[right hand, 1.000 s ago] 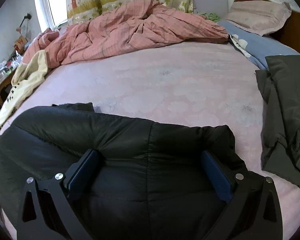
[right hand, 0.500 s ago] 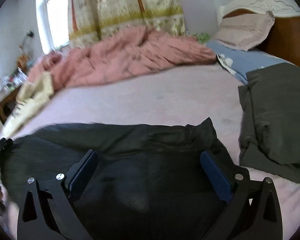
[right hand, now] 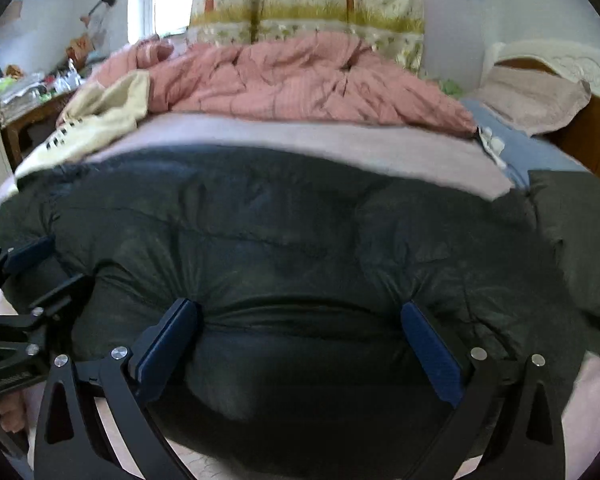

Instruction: Fold large clothes

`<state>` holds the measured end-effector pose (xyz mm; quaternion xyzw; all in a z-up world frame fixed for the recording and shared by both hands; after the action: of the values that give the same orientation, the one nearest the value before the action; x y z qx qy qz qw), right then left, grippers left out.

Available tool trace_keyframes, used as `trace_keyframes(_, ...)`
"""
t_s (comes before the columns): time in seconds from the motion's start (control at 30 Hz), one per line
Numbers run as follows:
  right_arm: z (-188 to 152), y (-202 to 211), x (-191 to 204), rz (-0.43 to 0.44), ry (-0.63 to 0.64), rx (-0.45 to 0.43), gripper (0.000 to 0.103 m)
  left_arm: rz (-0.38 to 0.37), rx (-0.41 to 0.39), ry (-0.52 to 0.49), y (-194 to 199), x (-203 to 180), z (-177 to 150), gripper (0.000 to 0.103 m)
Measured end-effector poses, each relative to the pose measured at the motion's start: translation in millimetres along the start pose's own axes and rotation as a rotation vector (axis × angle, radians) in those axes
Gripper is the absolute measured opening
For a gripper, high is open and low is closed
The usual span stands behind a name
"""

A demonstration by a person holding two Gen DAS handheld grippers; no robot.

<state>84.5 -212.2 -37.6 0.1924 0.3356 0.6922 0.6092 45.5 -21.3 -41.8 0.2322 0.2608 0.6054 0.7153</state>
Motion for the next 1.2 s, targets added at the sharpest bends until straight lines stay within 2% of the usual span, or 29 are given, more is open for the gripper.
trace_keyframes(0.1,-1.3,-8.9,-0.7,0.014,0.0,0.039,0.103,0.034,0.001,-0.024,-3.7,-4.9,-1.6,0.085)
trace_keyframes(0.2,-2.3,-3.3,-0.2,0.018,-0.001,0.021,0.103,0.018,-0.033,-0.006,6.1,-2.0,-2.1,0.082)
trace_keyframes(0.27,0.0,13.0,-4.4,0.031,-0.006,-0.018,0.103,-0.019,-0.087,0.006,25.3,-1.3,0.3,0.064)
trace_keyframes(0.37,9.2,51.6,-20.7,0.052,-0.076,-0.137,0.103,-0.213,-0.18,0.03,65.9,-13.1,2.2,0.049)
trace_keyframes(0.4,12.4,60.9,-27.8,0.062,-0.112,-0.156,0.103,-0.239,-0.195,0.035,72.8,-19.4,1.7,0.046)
trace_keyframes(0.47,18.2,77.9,-44.9,0.124,-0.213,-0.193,0.103,-0.218,-0.202,0.049,72.8,-30.3,0.4,0.038)
trace_keyframes(0.53,22.7,86.3,-55.3,0.199,-0.275,-0.188,0.103,-0.202,-0.16,0.078,56.3,-34.6,-2.9,0.031)
trace_keyframes(0.57,27.1,88.6,-57.7,0.242,-0.288,-0.168,0.099,-0.209,-0.117,0.105,44.8,-34.1,-4.3,0.026)
trace_keyframes(0.6,30.5,89.8,-56.3,0.259,-0.288,-0.156,0.096,-0.233,-0.074,0.143,32.8,-31.1,-7.5,0.025)
trace_keyframes(0.73,51.0,81.6,-32.9,0.327,-0.218,-0.068,0.088,-0.268,-0.047,0.188,20.1,-26.2,-11.3,0.025)
trace_keyframes(0.83,68.3,53.2,-0.4,0.381,-0.156,0.08,0.075,-0.323,-0.037,0.237,17.3,-18.6,-14.5,0.026)
trace_keyframes(0.93,78.0,15.7,19.3,0.424,-0.161,0.226,0.056,-0.33,-0.032,0.254,15.8,-16.9,-16.1,0.026)
trace_keyframes(0.97,80.2,-0.2,26.9,0.437,-0.163,0.286,0.052,-0.326,-0.033,0.252,15.6,-17.9,-16.1,0.026)
trace_keyframes(1.03,82.2,-22.7,38.3,0.423,-0.14,0.356,0.052,-0.319,-0.03,0.253,13.4,-17.6,-14.5,0.026)
trace_keyframes(1.07,83.2,-31.5,42.0,0.374,-0.124,0.375,0.052,-0.321,-0.022,0.26,11.4,-16.6,-14.9,0.026)
trace_keyframes(1.2,94.0,-52.2,53.0,0.298,-0.089,0.4,0.052,-0.343,0.012,0.303,4.5,-10.0,-16.3,0.026)
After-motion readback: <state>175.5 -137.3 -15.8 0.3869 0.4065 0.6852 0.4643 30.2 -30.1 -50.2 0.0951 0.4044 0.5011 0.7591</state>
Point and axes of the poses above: each gripper's, at about its wrist camera, not at the fingertips, and y roughly against the way its jaws point, x to its left, z to its top, the point moved 1 cm from there along -y, roughly the way its jaws point, and after that the axes turned 9 degrees about y, right-handed, at the moved point
